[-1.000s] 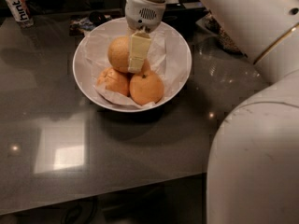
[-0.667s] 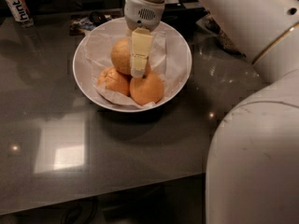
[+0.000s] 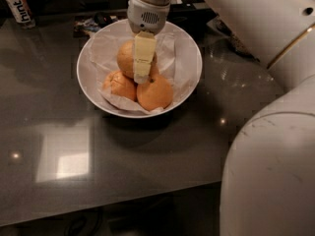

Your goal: Pick orange from white bowl

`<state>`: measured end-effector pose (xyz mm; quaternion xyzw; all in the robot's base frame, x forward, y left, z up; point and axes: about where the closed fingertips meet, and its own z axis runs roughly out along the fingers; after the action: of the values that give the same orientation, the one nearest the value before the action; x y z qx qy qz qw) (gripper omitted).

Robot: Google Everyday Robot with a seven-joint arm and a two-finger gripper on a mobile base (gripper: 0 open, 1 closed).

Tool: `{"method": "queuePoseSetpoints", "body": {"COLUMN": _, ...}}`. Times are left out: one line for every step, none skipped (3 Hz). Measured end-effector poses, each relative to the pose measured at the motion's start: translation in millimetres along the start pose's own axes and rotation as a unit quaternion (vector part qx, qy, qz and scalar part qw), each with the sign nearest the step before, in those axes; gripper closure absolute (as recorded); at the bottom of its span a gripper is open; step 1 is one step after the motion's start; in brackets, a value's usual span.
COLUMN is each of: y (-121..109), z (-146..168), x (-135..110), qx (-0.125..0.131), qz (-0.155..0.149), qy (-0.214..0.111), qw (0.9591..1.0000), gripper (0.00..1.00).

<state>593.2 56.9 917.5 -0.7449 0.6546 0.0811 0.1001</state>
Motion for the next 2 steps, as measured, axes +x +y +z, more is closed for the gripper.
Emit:
{"method": "queuePoseSetpoints", "body": {"y": 0.8, "z": 3.9, "x": -5.3, "qx": 0.001, "qz": 0.008, "qy": 0.009, "qw": 0.9999, "gripper": 0.0}}
{"method": "queuePoseSetpoints", "body": {"y": 0.8, "z": 3.3, "x": -8.4, "qx": 0.0, "qz": 0.01, "qy": 0.01, "qw": 0.9999, "gripper": 0.0}}
